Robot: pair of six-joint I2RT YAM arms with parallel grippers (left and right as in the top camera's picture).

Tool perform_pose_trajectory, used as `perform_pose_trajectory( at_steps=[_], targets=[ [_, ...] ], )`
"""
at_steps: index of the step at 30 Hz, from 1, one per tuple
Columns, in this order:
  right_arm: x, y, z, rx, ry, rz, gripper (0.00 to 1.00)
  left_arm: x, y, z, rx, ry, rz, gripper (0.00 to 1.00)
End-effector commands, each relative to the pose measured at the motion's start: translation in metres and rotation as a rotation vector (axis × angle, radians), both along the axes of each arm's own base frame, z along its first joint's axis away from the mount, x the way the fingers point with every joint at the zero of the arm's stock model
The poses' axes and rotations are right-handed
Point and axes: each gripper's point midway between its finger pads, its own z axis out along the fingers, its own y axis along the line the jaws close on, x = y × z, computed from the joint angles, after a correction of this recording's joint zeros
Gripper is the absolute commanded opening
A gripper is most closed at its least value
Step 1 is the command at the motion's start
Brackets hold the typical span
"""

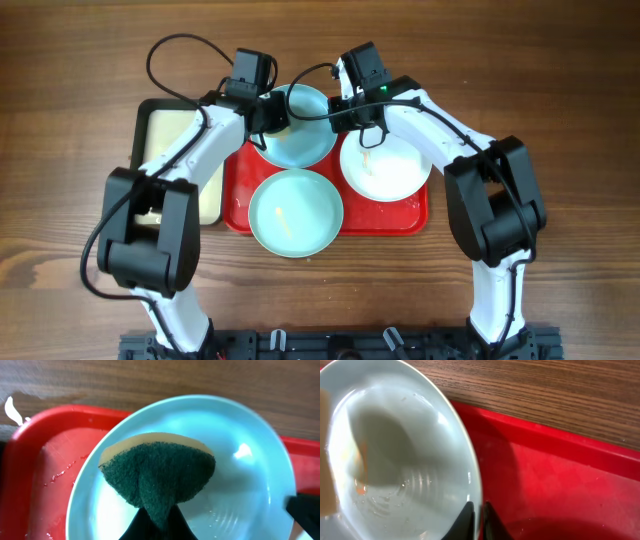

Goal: Clean dirty plates on tray and stack at the side
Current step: 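Scrub the blue plate surface with the sponge in the left gripper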

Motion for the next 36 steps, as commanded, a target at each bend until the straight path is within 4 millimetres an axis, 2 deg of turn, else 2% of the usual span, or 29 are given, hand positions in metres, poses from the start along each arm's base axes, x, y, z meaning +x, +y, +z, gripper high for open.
perform_pose_trajectory(
  at_steps=[1,4,6,10,12,15,19,21,28,32,36],
  targets=[
    [-0.009,0.004,-0.015,0.000,0.037,0.018,0.23,0.005,-0.002,-0.007,-0.005,0.010,0.012,0.04],
    [-0.009,0.004,-0.017,0.004,0.028,0.018,0.29,0.005,-0.002,-0.007,-0.006,0.010,0.013,0.04],
    [-0.009,0.004,-0.022,0.010,0.016,0.018,0.29,0.005,-0.002,-0.007,-0.005,0.010,0.012,0.04],
    [-0.008,0.004,-0.025,0.015,0.006,0.018,0.10,0.005,-0.002,-0.007,-0.003,0.009,0.009,0.04],
    [-0.008,0.004,-0.025,0.015,0.006,0.018,0.06,0.005,-0.002,-0.007,0.001,0.007,0.003,0.04],
    [-0.008,0.004,-0.025,0.015,0.005,0.018,0.04,0.009,0.000,-0.004,0.013,-0.012,0.004,0.04],
    [-0.008,0.004,-0.025,0.015,0.006,0.018,0.04,0.012,-0.001,0.018,0.015,-0.066,-0.025,0.04],
    [-0.008,0.004,-0.025,0.015,0.005,0.018,0.04,0.007,0.000,0.021,0.019,-0.052,-0.025,0.04],
    [-0.008,0.004,-0.025,0.015,0.005,0.018,0.04,-0.016,0.002,0.008,0.033,0.052,-0.018,0.04],
    [-0.008,0.004,-0.025,0.015,0.006,0.018,0.04,-0.020,-0.002,0.003,0.034,0.065,-0.023,0.04],
    [-0.008,0.004,-0.025,0.015,0.006,0.018,0.05,-0.020,-0.001,-0.011,0.038,0.091,0.000,0.04]
  ],
)
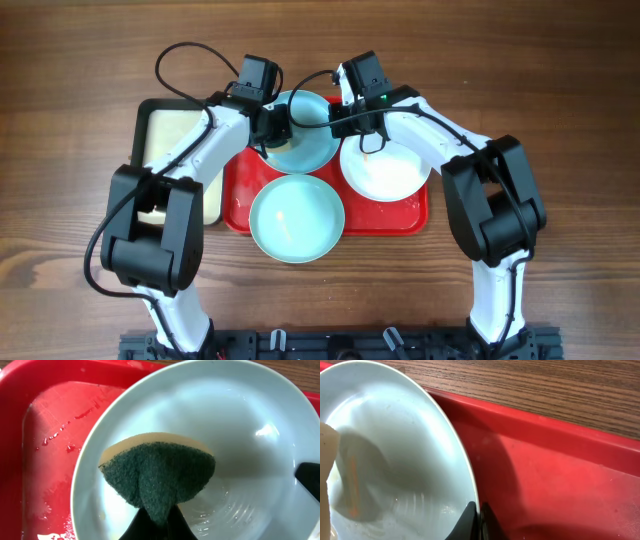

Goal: Clean dirty plates on tray and stack at the side
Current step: 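Scrub the blue plate surface with the sponge in the left gripper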

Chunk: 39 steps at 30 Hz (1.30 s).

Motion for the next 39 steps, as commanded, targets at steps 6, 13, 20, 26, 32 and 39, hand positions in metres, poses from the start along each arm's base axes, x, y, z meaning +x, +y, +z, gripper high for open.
perform_pose_trajectory(
  at_steps=[6,13,20,26,32,39],
  targets=[
    [-0.005,0.004,-0.010,0.000,0.022,0.015,0.04,0.001,0.016,-0.014,0.073,0.025,0.112,0.04],
    [-0.005,0.004,-0.010,0.000,0.022,0.015,0.04,-0.003,0.009,-0.031,0.074,0.061,0.105,0.04],
    [-0.005,0.004,-0.010,0.002,0.023,0.012,0.04,-0.009,-0.025,-0.041,-0.018,0.088,0.032,0.04],
    [-0.005,0.004,-0.010,0.002,0.024,0.012,0.04,-0.010,-0.054,-0.033,-0.178,0.099,-0.031,0.04],
    [-0.005,0.004,-0.010,0.002,0.024,0.012,0.04,-0.001,-0.063,-0.017,-0.263,0.073,-0.051,0.04],
    [-0.005,0.004,-0.010,0.002,0.023,0.011,0.04,0.018,-0.028,0.057,-0.232,-0.072,0.022,0.04]
  ],
)
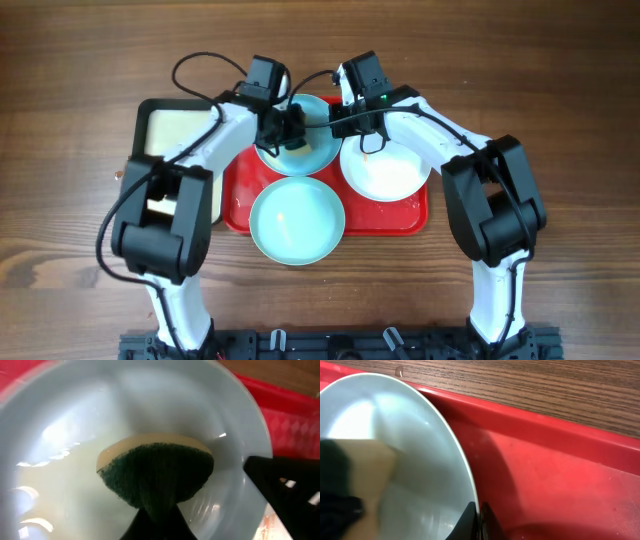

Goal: Clean dirty plates on tray and stack at the side
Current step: 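Scrub the blue plate surface with the sponge in the left gripper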

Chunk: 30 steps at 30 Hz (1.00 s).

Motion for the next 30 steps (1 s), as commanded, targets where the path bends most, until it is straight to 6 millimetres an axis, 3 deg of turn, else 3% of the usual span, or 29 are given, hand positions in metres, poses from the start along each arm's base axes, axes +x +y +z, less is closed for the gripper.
perform_pose_trajectory(
  at_steps=[1,4,6,13,24,30],
  targets=[
    [-0.005,0.005,-0.010,0.006,0.022,0.013,0.04,0.019,0.015,0.071,0.003,-0.158,0.061,0.04],
    [-0.005,0.005,-0.010,0.006,0.022,0.013,0.05,0.015,0.029,0.082,0.069,-0.174,0.095,0.04],
    [-0.005,0.005,-0.010,0.006,0.022,0.013,0.04,0.008,0.035,0.077,0.100,-0.142,0.102,0.04],
    [-0.005,0.005,-0.010,0.006,0.022,0.013,0.04,-0.008,0.045,0.043,0.157,-0.052,0.106,0.04],
    [-0.005,0.005,-0.010,0.006,0.022,0.013,0.04,-0.015,0.051,-0.018,0.224,0.070,0.105,0.04],
    [-0.005,0.005,-0.010,0.008,0.023,0.014,0.04,-0.012,0.041,-0.039,0.211,0.078,0.105,0.04]
  ],
)
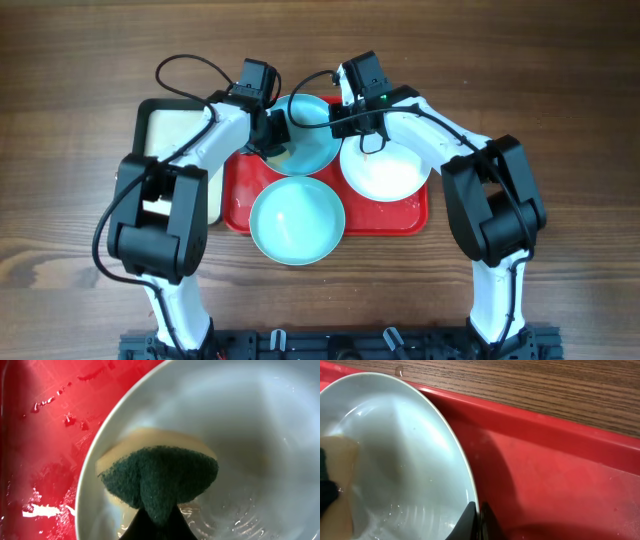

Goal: Clean dirty plates on tray and stack at the side
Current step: 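Scrub the blue plate surface with the sponge in the left gripper, then withdraw the left gripper with the sponge toward the black tray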

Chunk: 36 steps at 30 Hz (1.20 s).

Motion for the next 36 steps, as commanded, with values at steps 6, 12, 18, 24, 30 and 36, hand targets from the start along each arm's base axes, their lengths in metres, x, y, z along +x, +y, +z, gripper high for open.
perform_pose_trajectory(
  at_steps=[6,12,18,24,30,36],
  targets=[
    [-0.011,0.018,-0.006,0.076,0.046,0.051,0.04,-0.007,-0.026,-0.022,-0.021,0.030,-0.019,0.04],
    [-0.011,0.018,-0.006,0.076,0.047,0.050,0.04,-0.011,-0.037,-0.031,-0.034,0.046,-0.043,0.04],
    [-0.011,0.018,-0.006,0.076,0.047,0.050,0.04,-0.013,-0.067,-0.035,-0.199,0.070,-0.095,0.04],
    [-0.011,0.018,-0.006,0.076,0.047,0.050,0.04,-0.005,-0.099,-0.017,-0.379,0.030,-0.163,0.04],
    [-0.011,0.017,-0.006,0.075,0.047,0.052,0.04,0.020,-0.091,0.036,-0.433,-0.081,-0.153,0.04],
    [-0.010,0.017,-0.006,0.074,0.045,0.052,0.04,0.034,-0.053,0.126,-0.436,-0.265,-0.106,0.04]
  ],
)
